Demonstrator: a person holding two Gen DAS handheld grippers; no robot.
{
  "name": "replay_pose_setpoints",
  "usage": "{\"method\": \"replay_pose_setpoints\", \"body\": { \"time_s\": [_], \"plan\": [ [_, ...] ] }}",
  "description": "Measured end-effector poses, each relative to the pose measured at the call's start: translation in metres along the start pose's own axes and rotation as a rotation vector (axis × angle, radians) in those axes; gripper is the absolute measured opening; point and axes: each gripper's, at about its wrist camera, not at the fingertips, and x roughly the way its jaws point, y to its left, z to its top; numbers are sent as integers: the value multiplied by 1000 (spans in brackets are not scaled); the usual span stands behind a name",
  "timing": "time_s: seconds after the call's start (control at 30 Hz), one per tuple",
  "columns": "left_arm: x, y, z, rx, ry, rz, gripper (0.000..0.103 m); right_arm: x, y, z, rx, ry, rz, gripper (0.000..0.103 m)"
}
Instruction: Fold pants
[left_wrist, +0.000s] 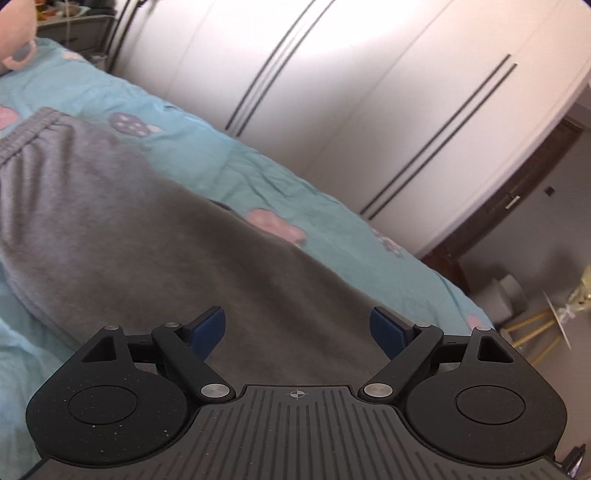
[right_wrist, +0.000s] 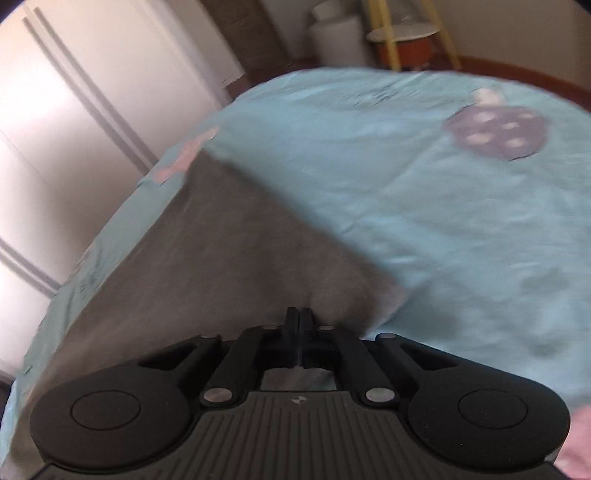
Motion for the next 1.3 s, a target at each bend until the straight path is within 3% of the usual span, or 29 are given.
{"method": "replay_pose_setpoints", "body": {
  "time_s": [0.03, 0.07, 0.13, 0.2, 0.3, 0.37, 0.5, 0.57, 0.73, 0.83, 0.9, 0.97, 1.0, 1.13, 1.3],
  "plan": [
    [1, -5, -3, 0, 8, -14, 91, -8, 0, 2, 22, -32, -32, 0],
    [3, -9, -7, 4, 18, -33, 91, -17, 4, 2, 27, -62, -54, 6],
    [8, -15, -15, 3, 47, -53, 91, -28, 15, 2, 2, -73, -20, 7],
    [15, -18, -24, 1, 71, -81, 91, -28, 24, -3, -14, -12, 92, 8],
    [25, -24, -35, 22, 112, -97, 91, -16, 38, -17, -37, 63, 130, 9],
    [30, -25, -42, 42, 143, -70, 91, -4, 35, -26, -35, 101, 81, 7],
    [26, -16, -42, 3, 191, -46, 91, -5, 28, -32, 14, 68, 55, 4],
    [17, -16, -37, -9, 165, -54, 91, -7, 34, -29, -5, 61, 19, 4],
    [2, -37, -24, 81, 112, -72, 94, -6, 19, -16, 5, 3, -95, 4],
    [3, -40, -23, 127, 88, -67, 94, -18, 9, -16, 70, -1, -88, 8],
    [6, -35, -25, 148, 72, -56, 94, -22, 9, -17, 78, 17, -86, 14],
    [15, -26, -30, 141, 59, -36, 94, -29, 12, -21, 72, 18, -87, 35],
    [21, -19, -33, 125, 63, -15, 94, -32, 13, -24, 70, 15, -77, 39],
    [36, -3, -25, 37, 147, 47, 94, -39, 16, -39, 86, 24, -43, 57],
    [22, 5, -21, 1, 116, 43, 94, -35, 9, -40, 119, 45, -5, 58]
  ]
}}
